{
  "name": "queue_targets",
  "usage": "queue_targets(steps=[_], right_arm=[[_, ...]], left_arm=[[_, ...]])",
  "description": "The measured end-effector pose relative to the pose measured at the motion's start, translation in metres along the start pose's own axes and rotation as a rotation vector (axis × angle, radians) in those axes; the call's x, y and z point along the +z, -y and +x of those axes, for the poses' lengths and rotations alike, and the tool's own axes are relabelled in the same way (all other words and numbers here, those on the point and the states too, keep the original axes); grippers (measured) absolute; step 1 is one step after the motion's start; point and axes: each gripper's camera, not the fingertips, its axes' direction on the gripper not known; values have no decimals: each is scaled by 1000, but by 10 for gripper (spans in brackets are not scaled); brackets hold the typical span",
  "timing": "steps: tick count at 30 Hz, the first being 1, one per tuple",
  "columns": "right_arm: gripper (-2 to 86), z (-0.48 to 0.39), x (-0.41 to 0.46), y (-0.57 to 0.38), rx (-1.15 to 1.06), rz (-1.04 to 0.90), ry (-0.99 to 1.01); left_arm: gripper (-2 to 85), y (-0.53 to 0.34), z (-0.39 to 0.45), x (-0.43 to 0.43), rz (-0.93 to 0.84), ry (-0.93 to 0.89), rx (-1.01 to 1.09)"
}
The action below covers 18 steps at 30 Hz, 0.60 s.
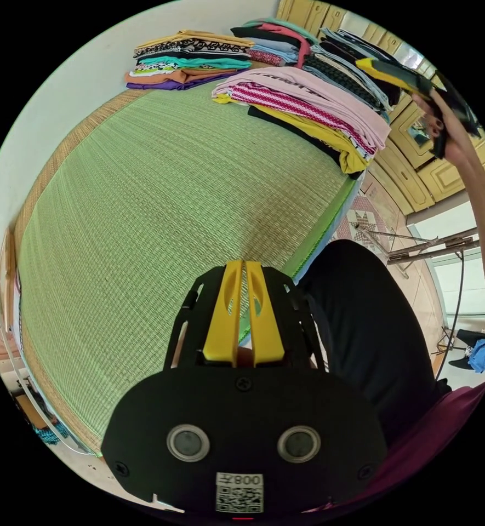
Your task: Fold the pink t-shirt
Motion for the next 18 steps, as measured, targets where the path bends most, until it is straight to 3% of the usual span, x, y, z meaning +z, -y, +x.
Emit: queue_targets(steps=[11,18], right_arm=[[94,-56,139,295,-184,15,-56],[94,-68,227,411,-187,-64,-147]], left_arm=[[10,-46,-45,11,47,-154,0],[11,-75,-73,20,72,-216,3]])
